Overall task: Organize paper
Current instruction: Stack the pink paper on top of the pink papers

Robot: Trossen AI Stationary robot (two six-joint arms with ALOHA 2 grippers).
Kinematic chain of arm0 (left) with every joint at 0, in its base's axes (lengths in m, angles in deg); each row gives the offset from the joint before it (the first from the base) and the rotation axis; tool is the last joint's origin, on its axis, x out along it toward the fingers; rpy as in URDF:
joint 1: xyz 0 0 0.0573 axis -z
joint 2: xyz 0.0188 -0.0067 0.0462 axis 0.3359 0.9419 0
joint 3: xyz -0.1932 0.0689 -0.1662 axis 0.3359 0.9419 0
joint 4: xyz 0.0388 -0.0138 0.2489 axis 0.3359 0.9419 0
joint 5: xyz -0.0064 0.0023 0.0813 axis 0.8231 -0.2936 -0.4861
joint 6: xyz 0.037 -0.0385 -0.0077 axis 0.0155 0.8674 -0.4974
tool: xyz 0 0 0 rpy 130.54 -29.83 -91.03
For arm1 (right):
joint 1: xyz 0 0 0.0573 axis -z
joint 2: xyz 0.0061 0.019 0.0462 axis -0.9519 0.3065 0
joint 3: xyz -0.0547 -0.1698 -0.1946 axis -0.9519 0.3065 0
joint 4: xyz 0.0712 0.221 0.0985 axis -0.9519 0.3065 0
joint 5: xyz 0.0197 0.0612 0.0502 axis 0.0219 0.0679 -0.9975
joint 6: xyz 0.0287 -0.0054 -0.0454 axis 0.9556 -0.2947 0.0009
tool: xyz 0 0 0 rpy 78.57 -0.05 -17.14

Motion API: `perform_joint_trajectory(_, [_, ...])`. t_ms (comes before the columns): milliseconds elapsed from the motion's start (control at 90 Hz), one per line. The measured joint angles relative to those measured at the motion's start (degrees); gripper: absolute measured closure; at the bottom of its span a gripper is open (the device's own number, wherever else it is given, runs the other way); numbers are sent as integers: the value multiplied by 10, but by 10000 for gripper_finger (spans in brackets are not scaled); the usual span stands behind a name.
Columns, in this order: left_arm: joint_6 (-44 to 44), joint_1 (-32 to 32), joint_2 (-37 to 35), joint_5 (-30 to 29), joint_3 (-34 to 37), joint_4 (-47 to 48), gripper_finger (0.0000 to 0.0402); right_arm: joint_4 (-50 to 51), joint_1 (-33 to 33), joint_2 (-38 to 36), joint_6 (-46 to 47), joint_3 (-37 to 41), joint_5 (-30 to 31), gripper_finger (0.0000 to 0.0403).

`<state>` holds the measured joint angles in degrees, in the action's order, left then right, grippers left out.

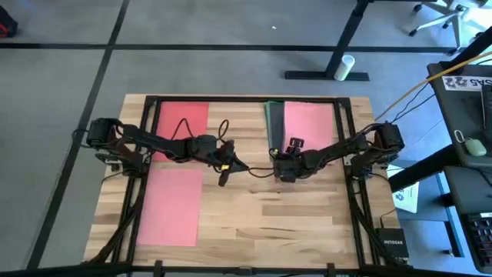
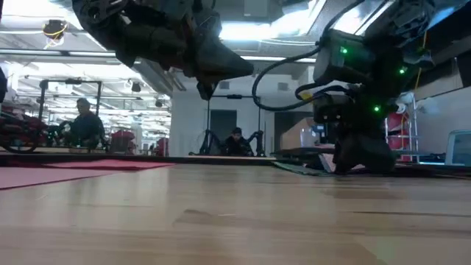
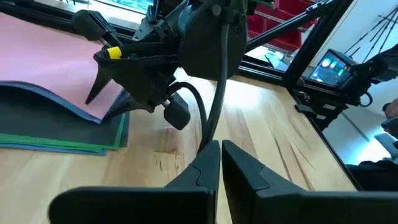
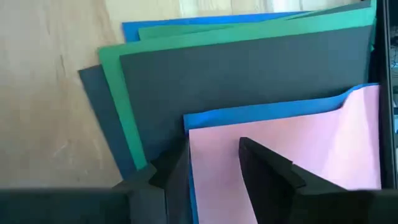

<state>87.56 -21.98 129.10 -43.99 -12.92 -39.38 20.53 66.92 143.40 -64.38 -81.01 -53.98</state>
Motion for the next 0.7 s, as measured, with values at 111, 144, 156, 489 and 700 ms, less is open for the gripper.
perform_joint_trajectory(111, [1,0,0,0,0,0,402,2,0,0,1,-1,-10,313])
perform_joint_trajectory(144, [1,0,0,0,0,0,402,7,0,0,1,-4,-16,323])
perform_joint_trajectory(156, [1,0,0,0,0,0,402,9,0,0,1,-5,-18,326])
perform_joint_trajectory(489, [1,0,0,2,0,-1,402,65,-27,0,-10,-60,-24,400])
perform_joint_trajectory(700, [1,0,0,2,0,0,402,90,-53,0,-11,-89,-23,402])
